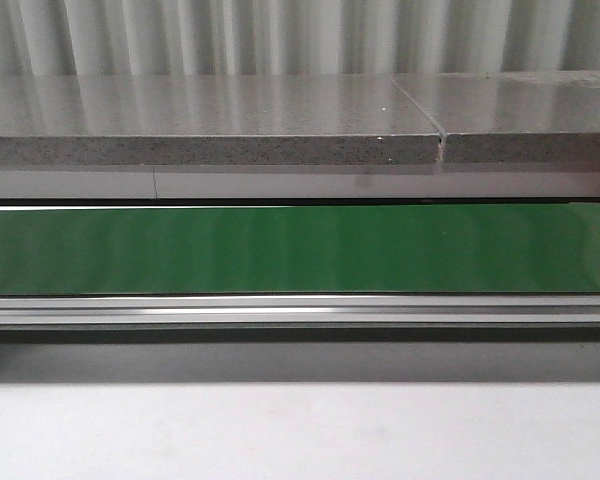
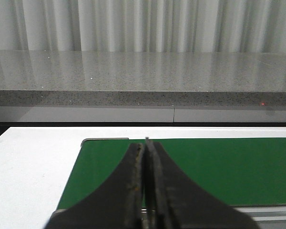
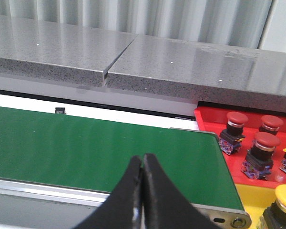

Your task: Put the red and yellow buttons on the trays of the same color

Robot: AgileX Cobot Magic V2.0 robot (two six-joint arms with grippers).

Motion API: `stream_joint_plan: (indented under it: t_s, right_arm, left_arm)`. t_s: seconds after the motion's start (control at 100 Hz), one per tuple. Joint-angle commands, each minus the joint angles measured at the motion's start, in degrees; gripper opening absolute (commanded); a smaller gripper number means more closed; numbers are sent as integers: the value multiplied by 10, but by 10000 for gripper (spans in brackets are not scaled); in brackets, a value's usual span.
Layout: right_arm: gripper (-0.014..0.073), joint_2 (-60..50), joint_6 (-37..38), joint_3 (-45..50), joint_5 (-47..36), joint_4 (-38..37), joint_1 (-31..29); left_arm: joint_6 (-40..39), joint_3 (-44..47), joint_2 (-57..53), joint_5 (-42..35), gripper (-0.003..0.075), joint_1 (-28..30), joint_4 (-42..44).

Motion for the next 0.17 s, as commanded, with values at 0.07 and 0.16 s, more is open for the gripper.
stream_joint_plan:
  t_s: [0.07,0.16]
  right_arm:
    - [-67,-8,-5,-4,-47,-4,-2]
    - [-67,-8,-5,-4,-47,-4,-2]
  left_arm:
    - [-7,26,-21,-49,-20,-4,-1]
    - [-7,26,-21,-49,-20,-4,-1]
